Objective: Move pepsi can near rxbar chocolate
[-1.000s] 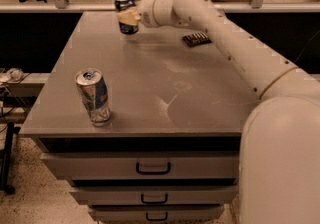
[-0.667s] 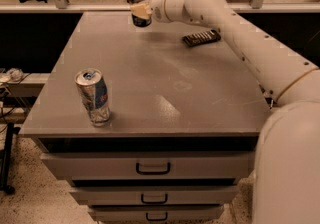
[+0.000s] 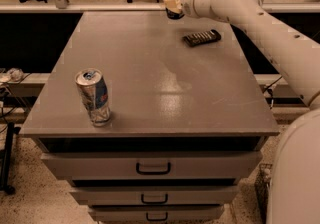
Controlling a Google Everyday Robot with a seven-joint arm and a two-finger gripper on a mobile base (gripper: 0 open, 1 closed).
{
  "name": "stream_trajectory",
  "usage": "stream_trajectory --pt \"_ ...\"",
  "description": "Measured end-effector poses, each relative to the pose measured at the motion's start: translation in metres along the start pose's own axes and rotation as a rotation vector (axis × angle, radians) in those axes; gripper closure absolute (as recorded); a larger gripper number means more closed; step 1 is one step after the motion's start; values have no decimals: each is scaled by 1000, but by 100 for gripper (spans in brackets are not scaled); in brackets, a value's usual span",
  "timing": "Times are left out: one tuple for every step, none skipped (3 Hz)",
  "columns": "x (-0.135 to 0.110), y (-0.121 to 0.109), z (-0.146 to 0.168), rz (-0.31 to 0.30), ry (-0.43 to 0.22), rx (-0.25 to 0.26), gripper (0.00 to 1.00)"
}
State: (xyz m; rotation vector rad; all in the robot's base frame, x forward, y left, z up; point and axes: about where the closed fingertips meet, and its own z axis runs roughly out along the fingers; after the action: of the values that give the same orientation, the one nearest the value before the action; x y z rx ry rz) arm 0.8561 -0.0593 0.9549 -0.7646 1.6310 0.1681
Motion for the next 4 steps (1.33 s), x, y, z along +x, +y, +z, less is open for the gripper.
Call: stream_trajectory --pt "29 -31 -4 21 37 31 100" --pt "52 -42 1 54 56 21 100" --pt "64 -44 3 87 59 11 100" --pt "69 -41 0 106 63 4 82"
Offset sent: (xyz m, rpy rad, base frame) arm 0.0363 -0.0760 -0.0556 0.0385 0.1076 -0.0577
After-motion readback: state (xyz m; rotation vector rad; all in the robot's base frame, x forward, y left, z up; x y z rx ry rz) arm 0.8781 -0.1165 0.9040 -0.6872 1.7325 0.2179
